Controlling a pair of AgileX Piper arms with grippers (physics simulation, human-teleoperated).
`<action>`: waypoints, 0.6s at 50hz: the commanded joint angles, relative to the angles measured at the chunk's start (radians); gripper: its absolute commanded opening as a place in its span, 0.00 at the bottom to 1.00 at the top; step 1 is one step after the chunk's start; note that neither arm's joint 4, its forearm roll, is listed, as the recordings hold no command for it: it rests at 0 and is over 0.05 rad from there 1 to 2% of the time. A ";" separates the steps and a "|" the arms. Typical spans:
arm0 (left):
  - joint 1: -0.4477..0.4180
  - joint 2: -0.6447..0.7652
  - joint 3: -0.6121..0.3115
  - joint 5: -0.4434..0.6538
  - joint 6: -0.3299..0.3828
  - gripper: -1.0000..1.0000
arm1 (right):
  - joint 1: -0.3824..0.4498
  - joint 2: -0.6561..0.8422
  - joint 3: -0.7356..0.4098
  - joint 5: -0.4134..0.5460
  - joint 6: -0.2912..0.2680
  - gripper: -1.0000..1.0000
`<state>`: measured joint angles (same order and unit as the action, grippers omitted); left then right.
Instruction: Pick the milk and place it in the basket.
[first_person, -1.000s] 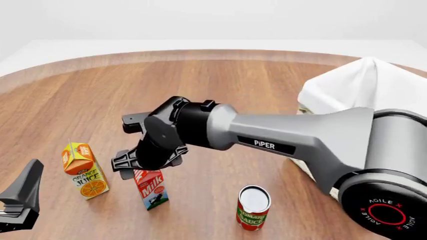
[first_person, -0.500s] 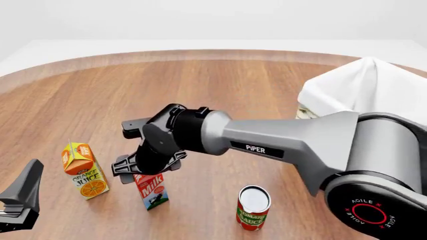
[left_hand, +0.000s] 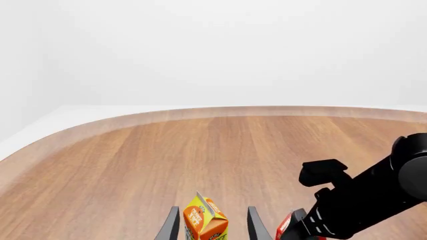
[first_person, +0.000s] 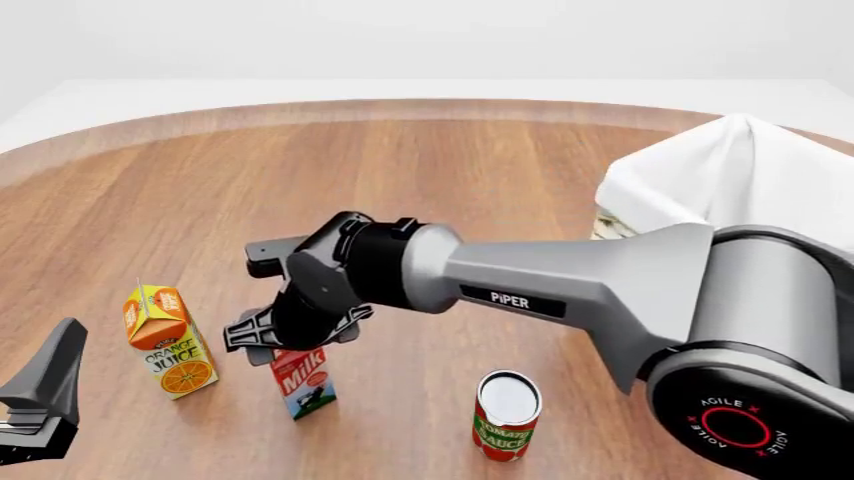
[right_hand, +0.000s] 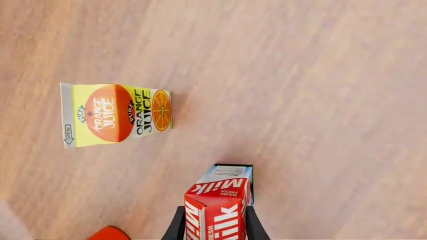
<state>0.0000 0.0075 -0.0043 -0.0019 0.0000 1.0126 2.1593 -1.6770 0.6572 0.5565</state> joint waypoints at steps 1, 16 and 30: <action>0.000 0.000 0.000 0.000 0.000 1.00 | 0.016 0.051 0.022 -0.012 0.005 0.00; 0.000 0.000 0.000 0.000 0.000 1.00 | -0.004 -0.046 0.023 0.057 -0.046 0.00; 0.000 0.000 0.000 0.000 0.000 1.00 | -0.024 -0.122 0.020 0.105 -0.087 0.00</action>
<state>0.0000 0.0075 -0.0043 -0.0019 0.0000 0.9999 2.0933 -1.6489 0.7320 0.4802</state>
